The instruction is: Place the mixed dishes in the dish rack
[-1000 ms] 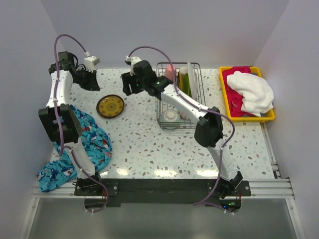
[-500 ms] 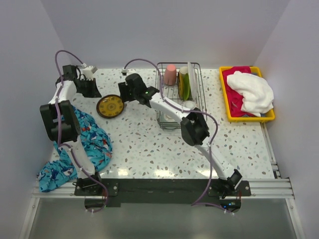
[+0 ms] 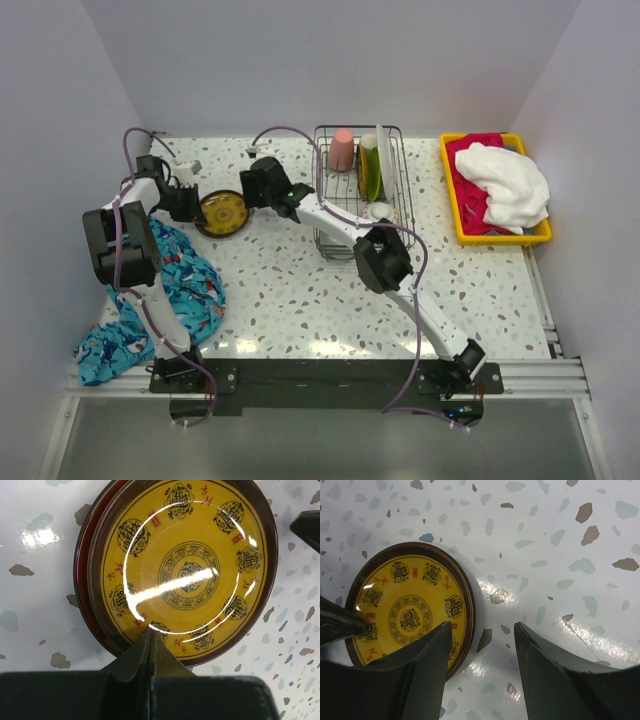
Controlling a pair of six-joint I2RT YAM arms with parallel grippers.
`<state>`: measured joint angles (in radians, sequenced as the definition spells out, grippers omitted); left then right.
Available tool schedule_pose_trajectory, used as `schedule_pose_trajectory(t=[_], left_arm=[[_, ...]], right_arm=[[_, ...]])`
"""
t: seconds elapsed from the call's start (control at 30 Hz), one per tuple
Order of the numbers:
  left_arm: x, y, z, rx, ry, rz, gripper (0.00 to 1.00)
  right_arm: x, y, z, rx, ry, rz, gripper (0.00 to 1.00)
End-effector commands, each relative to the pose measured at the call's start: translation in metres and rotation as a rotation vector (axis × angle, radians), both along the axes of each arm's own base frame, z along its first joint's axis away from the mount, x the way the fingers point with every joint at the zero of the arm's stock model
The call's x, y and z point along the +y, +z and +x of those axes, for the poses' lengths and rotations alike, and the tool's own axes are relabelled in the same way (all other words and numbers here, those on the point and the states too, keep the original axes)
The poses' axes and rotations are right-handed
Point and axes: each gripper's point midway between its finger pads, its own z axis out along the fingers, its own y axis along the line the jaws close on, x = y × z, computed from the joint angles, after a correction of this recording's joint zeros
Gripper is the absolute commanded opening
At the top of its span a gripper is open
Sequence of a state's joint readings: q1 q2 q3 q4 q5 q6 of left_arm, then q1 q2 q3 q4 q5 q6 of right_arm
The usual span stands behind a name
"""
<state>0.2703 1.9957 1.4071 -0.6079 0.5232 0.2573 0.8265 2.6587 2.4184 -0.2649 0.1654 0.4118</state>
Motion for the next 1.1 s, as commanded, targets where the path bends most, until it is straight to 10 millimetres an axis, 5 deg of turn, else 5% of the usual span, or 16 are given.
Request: schedule_pose_trajectory(t=[0.0,0.33,0.53,0.63,0.77,0.97,1.07], left_arm=[[0.005,0.006,0.009,-0.057,-0.001,0.007,0.00],[-0.023,-0.019,0.015,-0.038,-0.052,-0.030,0.00],[-0.032,-0.016,0.015,-0.046,-0.055,-0.056,0.00],[-0.032,0.005,0.026,-0.110,-0.048,-0.057,0.19],[-0.037,0.056,0.040,-0.219,-0.043,-0.092,0.38],[-0.040,0.139,0.051,-0.419,-0.026,-0.099,0.47],[-0.039,0.157,0.048,-0.465,-0.015,-0.081,0.50]], right_arm=[[0.013,0.011,0.006,-0.036,-0.027,0.061,0.56],[0.018,-0.008,0.001,-0.015,-0.019,0.048,0.52],[0.012,-0.009,-0.002,-0.018,-0.014,0.015,0.28],[0.010,-0.002,-0.002,-0.032,-0.010,0.004,0.15],[0.003,0.017,0.001,-0.076,-0.019,-0.019,0.14],[-0.007,0.055,-0.001,-0.136,-0.006,-0.037,0.00],[-0.010,0.068,-0.003,-0.151,-0.004,-0.039,0.00]])
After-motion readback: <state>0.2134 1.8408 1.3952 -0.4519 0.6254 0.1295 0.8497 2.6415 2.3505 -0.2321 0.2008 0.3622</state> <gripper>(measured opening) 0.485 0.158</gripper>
